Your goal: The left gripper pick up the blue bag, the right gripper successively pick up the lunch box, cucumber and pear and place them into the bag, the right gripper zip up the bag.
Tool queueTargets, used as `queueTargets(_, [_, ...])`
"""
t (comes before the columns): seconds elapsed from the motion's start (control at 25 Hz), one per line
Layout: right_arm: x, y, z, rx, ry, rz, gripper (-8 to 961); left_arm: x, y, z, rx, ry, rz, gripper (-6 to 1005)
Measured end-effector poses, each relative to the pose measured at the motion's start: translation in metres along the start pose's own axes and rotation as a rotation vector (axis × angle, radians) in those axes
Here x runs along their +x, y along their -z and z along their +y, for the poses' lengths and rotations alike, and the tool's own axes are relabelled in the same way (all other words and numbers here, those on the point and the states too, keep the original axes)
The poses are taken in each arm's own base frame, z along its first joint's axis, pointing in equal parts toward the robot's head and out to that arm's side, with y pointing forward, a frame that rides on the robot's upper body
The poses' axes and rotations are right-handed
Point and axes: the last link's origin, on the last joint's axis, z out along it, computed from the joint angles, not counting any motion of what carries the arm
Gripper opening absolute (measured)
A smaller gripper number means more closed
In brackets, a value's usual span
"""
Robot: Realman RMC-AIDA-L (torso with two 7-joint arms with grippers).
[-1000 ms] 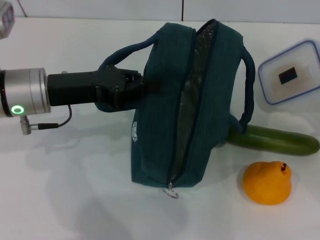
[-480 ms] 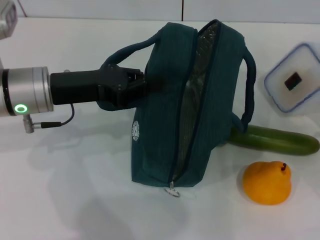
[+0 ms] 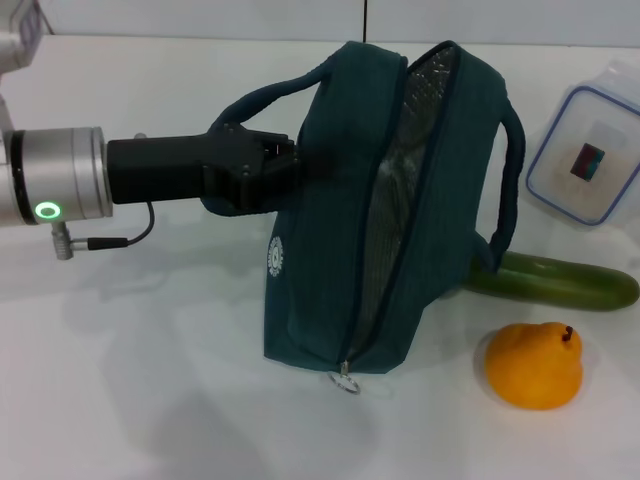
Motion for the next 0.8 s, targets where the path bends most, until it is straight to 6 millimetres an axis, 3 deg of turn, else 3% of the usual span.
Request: queueTargets(0.8, [-0.020, -0.027, 0.002, -0.041, 0.170, 0.149, 353, 0.001, 0.001, -0.001, 0.006, -0.004, 0.008, 43])
